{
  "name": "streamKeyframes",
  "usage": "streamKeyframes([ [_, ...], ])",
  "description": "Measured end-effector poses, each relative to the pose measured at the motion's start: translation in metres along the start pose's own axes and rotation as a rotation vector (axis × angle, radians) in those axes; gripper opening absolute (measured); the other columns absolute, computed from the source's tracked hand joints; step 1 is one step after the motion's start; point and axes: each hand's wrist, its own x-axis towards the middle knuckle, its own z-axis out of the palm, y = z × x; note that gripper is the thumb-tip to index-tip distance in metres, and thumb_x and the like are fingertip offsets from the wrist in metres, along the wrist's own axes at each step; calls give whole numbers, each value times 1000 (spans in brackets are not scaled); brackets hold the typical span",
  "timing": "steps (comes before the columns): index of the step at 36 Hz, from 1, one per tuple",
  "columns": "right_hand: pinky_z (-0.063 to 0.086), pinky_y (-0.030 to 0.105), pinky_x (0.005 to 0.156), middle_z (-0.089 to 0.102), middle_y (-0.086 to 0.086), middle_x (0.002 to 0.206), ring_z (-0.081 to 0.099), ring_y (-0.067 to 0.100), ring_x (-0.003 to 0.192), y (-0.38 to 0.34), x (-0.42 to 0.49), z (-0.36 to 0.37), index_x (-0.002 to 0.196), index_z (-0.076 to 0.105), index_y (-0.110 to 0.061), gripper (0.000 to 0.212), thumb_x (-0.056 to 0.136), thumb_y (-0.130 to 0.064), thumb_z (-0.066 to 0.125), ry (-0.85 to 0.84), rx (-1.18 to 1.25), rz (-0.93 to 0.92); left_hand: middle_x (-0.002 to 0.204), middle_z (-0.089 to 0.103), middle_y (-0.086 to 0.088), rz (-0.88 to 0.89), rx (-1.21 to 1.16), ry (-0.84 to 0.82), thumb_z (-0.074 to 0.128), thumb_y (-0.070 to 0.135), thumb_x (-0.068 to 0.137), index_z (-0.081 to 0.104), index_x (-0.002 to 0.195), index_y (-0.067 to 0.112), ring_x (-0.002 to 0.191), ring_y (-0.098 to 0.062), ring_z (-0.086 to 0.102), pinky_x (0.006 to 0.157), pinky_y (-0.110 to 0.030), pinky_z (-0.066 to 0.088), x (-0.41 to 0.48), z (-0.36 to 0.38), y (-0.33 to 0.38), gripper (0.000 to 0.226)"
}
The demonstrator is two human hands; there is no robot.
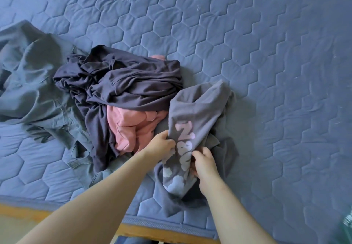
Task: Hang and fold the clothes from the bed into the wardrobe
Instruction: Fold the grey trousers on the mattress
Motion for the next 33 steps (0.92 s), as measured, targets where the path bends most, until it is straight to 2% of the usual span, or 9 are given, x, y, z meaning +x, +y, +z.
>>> streamKeyframes([
  [5, 48, 43, 96, 66, 2, 109, 63, 20, 102, -11, -31, -4, 103, 55, -27, 13, 94, -35, 50, -70, 80, -93, 70, 51, -9, 32, 20, -118, 40, -10, 83, 61, 91, 9, 50, -13, 47, 44, -17, 35, -35, -4, 17, 29],
  [12, 53, 34, 73, 69, 8, 101, 65, 25, 93, -23, -92, -27, 103, 62, -20, 23, 88, -5, 57, -109, 192, -221, 85, 58, -15, 176, -10, -110, 55, 0, 74, 60, 107, -7, 79, -25, 55, 74, -35, 46, -102, -13, 33, 34],
  [15, 54, 37, 77, 72, 9, 97, 67, 26, 91, -30, -123, -37, 98, 64, -20, 22, 86, -3, 57, -150, 248, -298, 88, 58, -19, 279, -78, -57, 63, 7, 68, 57, 106, -9, 81, -28, 56, 79, -41, 47, -135, -15, 37, 42],
  [17, 53, 38, 81, 72, 7, 94, 67, 25, 91, -35, -142, -43, 94, 65, -20, 21, 86, -3, 57, -181, 255, -371, 86, 57, -20, 349, -119, -14, 67, 5, 72, 56, 105, -10, 73, -25, 59, 74, -39, 51, -155, -14, 39, 38],
  [20, 53, 37, 79, 72, 9, 99, 68, 26, 92, -44, -168, -51, 104, 66, -18, 24, 86, -4, 57, -222, 252, -473, 76, 57, -13, 460, -176, 49, 63, 1, 85, 59, 97, -2, 53, -13, 58, 50, -21, 48, -183, -10, 43, 13],
  [23, 53, 34, 77, 72, 12, 101, 68, 26, 93, -55, -195, -61, 106, 67, -14, 24, 89, -5, 53, -290, 245, -594, 68, 64, -4, 540, -349, 49, 58, 4, 90, 62, 90, 6, 57, -13, 61, 54, -22, 49, -211, -5, 53, 5],
  [28, 46, 20, 60, 70, 3, 86, 63, 13, 75, -66, -234, -77, 96, 68, -20, 27, 94, -8, 44, -354, 288, -773, 63, 63, -4, 605, -659, 5, 52, 13, 95, 59, 75, 10, 57, -16, 61, 57, -25, 52, -254, 3, 76, 21],
  [31, 40, 21, 64, 67, -3, 88, 60, 14, 85, -63, -241, -81, 98, 66, -22, 24, 92, -11, 46, -293, 157, -752, 91, 64, -14, 587, -803, -81, 52, 20, 95, 60, 94, 10, 81, -25, 62, 74, -37, 52, -279, 0, 93, 13],
  [33, 41, 22, 65, 68, 0, 93, 60, 15, 85, -53, -239, -80, 101, 64, -17, 19, 93, -18, 47, -312, 100, -620, 99, 64, -17, 579, -859, -142, 47, 26, 97, 58, 115, 8, 84, -27, 63, 69, -36, 56, -296, -4, 105, 28],
])
